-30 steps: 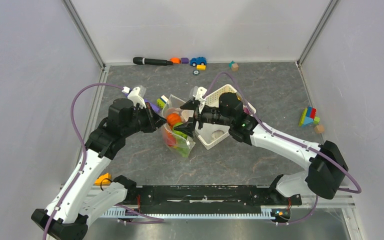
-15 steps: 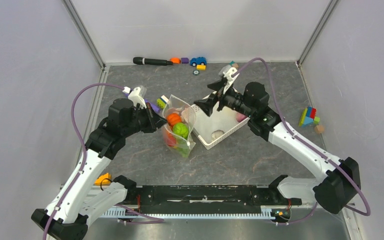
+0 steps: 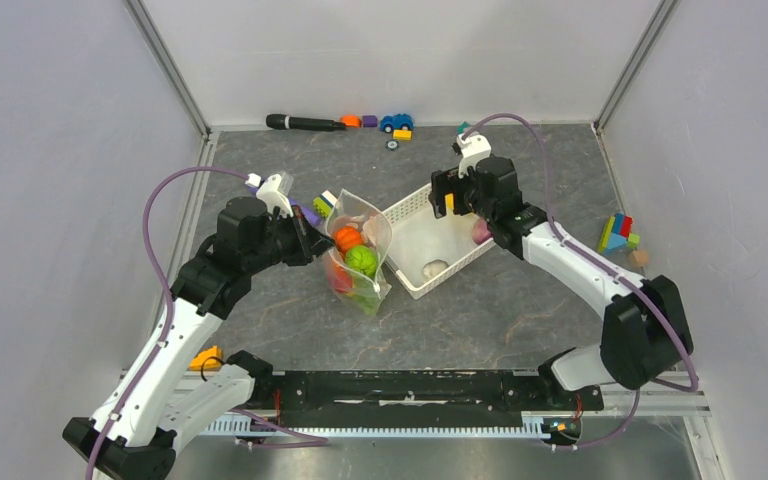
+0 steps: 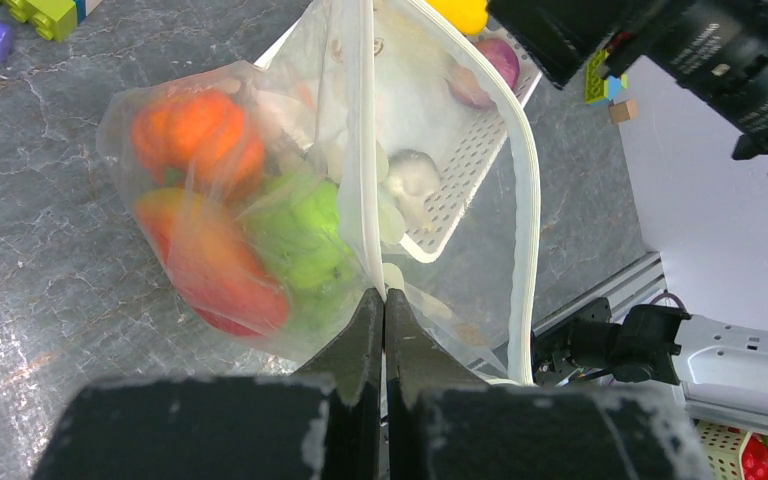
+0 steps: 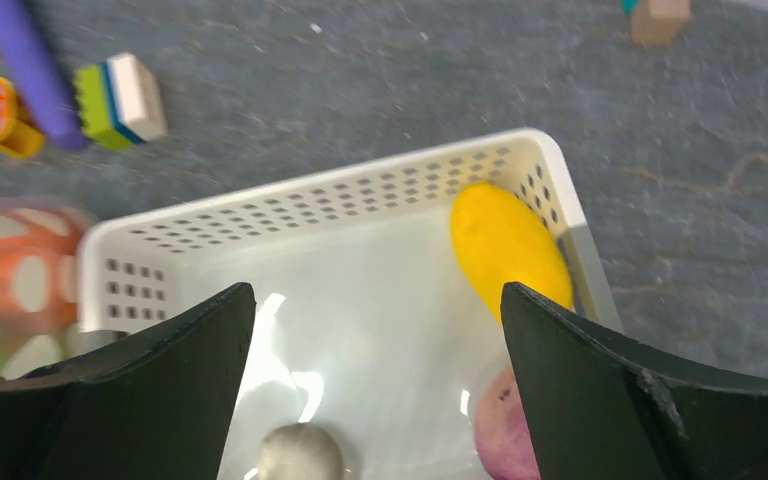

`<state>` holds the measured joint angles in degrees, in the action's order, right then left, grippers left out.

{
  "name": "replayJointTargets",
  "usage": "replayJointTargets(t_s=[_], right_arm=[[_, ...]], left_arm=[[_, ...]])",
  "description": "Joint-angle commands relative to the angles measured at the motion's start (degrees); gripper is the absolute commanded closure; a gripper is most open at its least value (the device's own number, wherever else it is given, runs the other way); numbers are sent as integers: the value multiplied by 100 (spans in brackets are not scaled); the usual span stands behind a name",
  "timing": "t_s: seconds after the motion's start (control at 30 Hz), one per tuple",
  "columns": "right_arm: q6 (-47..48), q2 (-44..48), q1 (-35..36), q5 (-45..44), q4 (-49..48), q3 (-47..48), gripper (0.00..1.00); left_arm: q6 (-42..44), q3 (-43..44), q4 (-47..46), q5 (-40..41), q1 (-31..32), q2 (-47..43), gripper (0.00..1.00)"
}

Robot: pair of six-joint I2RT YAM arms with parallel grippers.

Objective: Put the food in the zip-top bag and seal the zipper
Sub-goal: Pick up the fake vegetable from the bin.

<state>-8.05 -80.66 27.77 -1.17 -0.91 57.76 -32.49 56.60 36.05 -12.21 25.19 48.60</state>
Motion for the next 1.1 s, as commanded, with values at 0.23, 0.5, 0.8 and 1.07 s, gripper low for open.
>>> replayJointTargets(t_s=[0.23,0.5,0.8,1.07], right_arm=[[599,-816,-105,-1043,390,142,2],[1009,-1135,-109,-1180,343,192,2],[1134,-1289,-108,-1539,126,127,2],[1164,-1474,-105,-1857,126,172,2]], left_arm=[[85,0,-228,-107,-32,8,98],[98,-1,-228,-106,-29,26,98],[109,-9,-223,-82,-32,19,98],[107,0,-222,-89,-32,25,98]])
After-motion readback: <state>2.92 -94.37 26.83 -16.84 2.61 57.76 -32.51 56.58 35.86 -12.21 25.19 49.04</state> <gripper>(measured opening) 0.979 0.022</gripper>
